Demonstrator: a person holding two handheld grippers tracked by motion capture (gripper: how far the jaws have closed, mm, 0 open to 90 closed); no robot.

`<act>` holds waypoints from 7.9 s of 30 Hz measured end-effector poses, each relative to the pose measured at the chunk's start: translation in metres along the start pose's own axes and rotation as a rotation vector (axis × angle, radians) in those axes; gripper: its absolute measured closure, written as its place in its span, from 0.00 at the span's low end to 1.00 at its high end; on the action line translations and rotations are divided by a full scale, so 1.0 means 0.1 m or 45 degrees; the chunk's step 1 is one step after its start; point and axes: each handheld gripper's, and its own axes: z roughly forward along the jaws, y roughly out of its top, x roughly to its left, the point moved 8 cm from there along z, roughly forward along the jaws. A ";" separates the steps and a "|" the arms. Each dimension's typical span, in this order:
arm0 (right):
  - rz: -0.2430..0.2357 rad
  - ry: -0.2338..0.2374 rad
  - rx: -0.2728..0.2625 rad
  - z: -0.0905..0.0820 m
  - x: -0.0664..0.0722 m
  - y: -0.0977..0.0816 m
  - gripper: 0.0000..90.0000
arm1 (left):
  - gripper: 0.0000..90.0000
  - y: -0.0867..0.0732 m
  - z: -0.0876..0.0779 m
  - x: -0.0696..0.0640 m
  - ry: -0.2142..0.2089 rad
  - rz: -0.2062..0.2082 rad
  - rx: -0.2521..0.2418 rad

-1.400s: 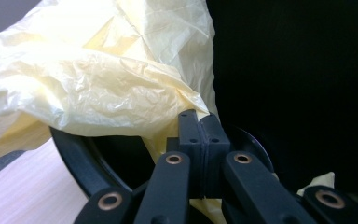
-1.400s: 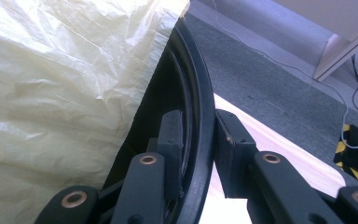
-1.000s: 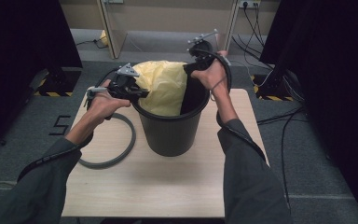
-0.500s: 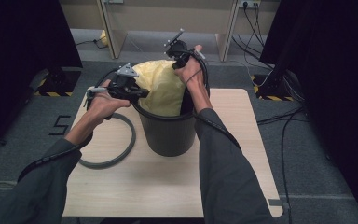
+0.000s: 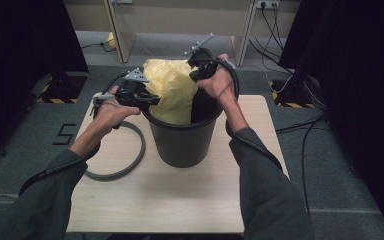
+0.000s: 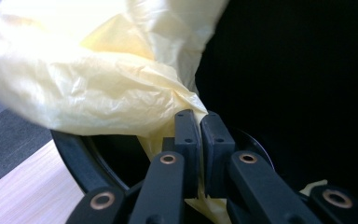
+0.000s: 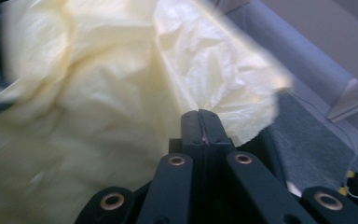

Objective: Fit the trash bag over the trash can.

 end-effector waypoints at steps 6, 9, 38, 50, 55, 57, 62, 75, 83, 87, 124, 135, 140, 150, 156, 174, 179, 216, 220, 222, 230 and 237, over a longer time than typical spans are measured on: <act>-0.003 0.069 -0.011 -0.22 0.12 -0.34 1.00 | 0.73 0.09 -0.08 0.00 -0.019 -0.082 -0.023; -0.006 0.112 -0.023 -0.29 0.17 -0.47 1.00 | 0.48 0.24 -0.20 0.08 0.000 -0.148 -0.073; 0.342 0.151 -0.219 -0.55 -0.10 -0.53 0.58 | 1.00 0.41 -0.02 0.07 -0.020 -0.088 -0.080; 0.370 0.042 -0.139 -0.21 -0.39 -0.28 0.84 | 0.97 0.29 -0.21 0.12 -0.036 -0.056 -0.082; 0.311 -0.084 -0.294 -0.41 -0.45 -0.09 0.62 | 0.98 0.25 -0.22 0.11 -0.028 -0.045 -0.070; 0.364 -0.113 -0.353 -0.50 -0.53 0.05 0.47 | 0.98 0.25 -0.20 0.08 -0.033 -0.028 -0.060; 0.310 -0.053 -0.263 -0.34 -0.51 0.24 0.34 | 0.99 0.22 -0.19 0.00 -0.051 0.018 -0.035; 0.221 0.150 -0.149 -0.20 -0.30 0.10 0.99 | 0.82 0.18 -0.30 0.13 -0.053 -0.070 -0.082; 0.172 0.242 -0.195 -0.34 -0.04 0.01 1.00 | 0.53 0.54 -0.58 0.32 0.039 -0.174 -0.253; 0.085 0.266 -0.177 -0.33 0.20 -0.04 0.99 | 0.47 0.75 -0.68 0.31 0.025 -0.239 -0.331; 0.332 0.149 -0.285 -0.40 0.02 0.24 0.48 | 0.99 0.75 -0.41 0.12 -0.019 -0.313 -0.209; 0.376 0.139 -0.249 -0.38 -0.19 0.21 1.00 | 1.00 0.53 -0.69 0.35 -0.066 -0.417 -0.279; 0.395 0.086 -0.176 -0.83 -0.41 -0.19 1.00 | 1.00 0.17 -0.80 0.50 -0.067 -0.488 -0.221; 0.344 0.150 -0.022 -1.15 -0.11 -1.18 1.00 | 1.00 -0.32 -0.97 0.24 -0.146 -0.391 -0.057; 0.380 0.176 -0.003 -1.03 -0.04 -1.50 1.00 | 1.00 -0.57 -0.81 0.17 -0.188 -0.391 -0.004; 0.321 0.185 0.099 -0.81 0.15 -1.74 1.00 | 1.00 -0.66 -0.85 0.07 -0.242 -0.308 0.009; 0.298 0.254 0.091 -0.86 0.25 -1.73 1.00 | 1.00 -0.64 -0.91 -0.05 -0.291 -0.258 0.013; 0.206 0.095 -0.206 -1.11 0.01 -1.04 0.55 | 0.63 -0.21 -0.75 0.27 -0.037 -0.176 -0.176; 0.164 0.151 -0.198 -0.97 0.05 -1.00 0.77 | 0.85 -0.19 -0.64 0.28 -0.066 -0.166 -0.185; 0.184 0.137 -0.200 -0.93 -0.02 -0.98 0.88 | 0.95 -0.16 -0.60 0.34 -0.045 -0.185 -0.185; 0.307 0.029 -0.154 -0.60 -0.47 -1.09 0.98 | 0.99 -0.12 -0.31 0.60 -0.004 -0.295 -0.199; 0.376 0.014 -0.206 -0.24 -0.72 -1.00 0.98 | 0.99 -0.01 -0.07 0.76 0.020 -0.336 -0.224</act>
